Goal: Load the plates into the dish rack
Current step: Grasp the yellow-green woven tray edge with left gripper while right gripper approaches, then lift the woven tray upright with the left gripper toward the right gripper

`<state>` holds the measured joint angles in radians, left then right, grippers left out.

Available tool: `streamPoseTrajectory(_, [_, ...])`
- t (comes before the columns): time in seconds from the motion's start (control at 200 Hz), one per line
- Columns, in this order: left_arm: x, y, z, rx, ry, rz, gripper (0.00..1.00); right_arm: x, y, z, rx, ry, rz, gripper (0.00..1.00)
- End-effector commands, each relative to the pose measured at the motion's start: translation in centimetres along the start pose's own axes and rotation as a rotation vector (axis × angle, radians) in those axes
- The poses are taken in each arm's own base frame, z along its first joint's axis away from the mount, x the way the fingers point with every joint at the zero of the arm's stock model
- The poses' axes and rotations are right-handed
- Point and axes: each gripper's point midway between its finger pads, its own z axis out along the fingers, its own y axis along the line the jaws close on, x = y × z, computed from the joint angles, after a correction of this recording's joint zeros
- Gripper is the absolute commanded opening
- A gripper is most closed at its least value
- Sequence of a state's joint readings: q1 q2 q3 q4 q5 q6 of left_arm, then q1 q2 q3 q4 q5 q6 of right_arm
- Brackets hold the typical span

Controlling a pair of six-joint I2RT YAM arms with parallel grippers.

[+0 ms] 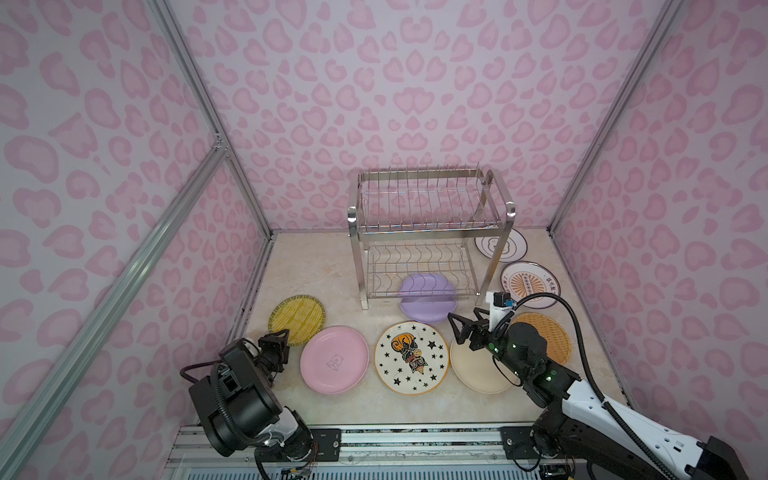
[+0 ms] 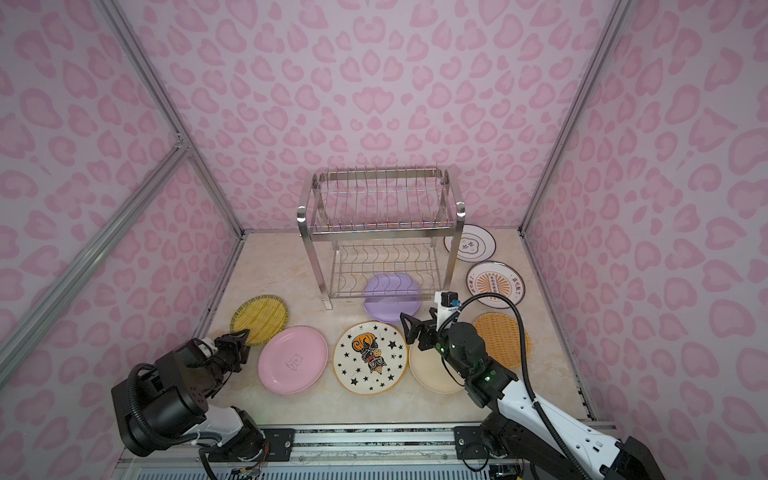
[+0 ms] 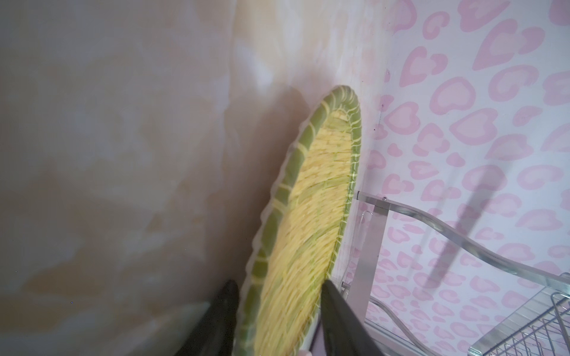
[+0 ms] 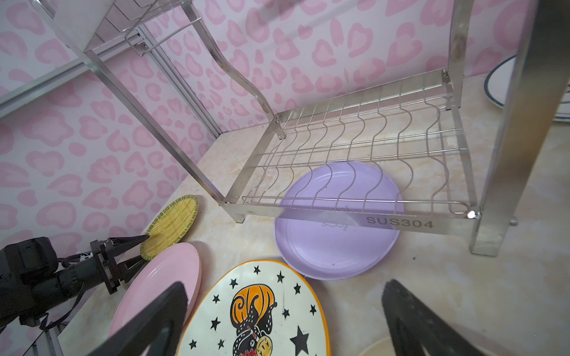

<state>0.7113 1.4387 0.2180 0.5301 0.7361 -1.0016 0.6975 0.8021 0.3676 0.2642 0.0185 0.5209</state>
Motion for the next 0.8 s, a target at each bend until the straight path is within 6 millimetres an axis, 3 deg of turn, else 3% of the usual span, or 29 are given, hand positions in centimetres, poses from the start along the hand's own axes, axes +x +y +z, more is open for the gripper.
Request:
streamPoseTrajectory(0.0, [0.1, 2.8, 0.1, -0.104, -0.023, -0.079, 0.40, -0.2, 0.1, 0.0, -0.010, -0.017, 0.011, 0.99])
streamPoseTrajectory(0.085, [0.1, 3.1, 0.3, -0.104, -0.017, -0.096, 0.26, -0.1, 0.1, 0.0, -0.009, -0.016, 0.014, 0.99])
streamPoseTrajectory(0.255, [0.1, 3.0, 0.4, -0.100, -0.009, -0.100, 0.16, -0.1, 0.1, 0.0, -0.008, -0.016, 0.015, 0.99])
streamPoseTrajectory(0.425, [-0.2, 1.6, -0.1, -0.075, -0.018, -0.077, 0.03, 0.1, 0.0, 0.2, -0.007, -0.011, 0.019, 0.99])
streamPoseTrajectory(0.62, [-1.0, -1.5, -2.1, -0.053, -0.081, 0.005, 0.03, 0.3, -0.1, 0.3, -0.004, -0.005, 0.020, 0.99])
streamPoseTrajectory(0.796, [-1.3, -6.6, -5.3, 0.003, -0.149, 0.150, 0.03, 0.0, 0.7, 0.3, -0.028, 0.018, -0.010, 0.99])
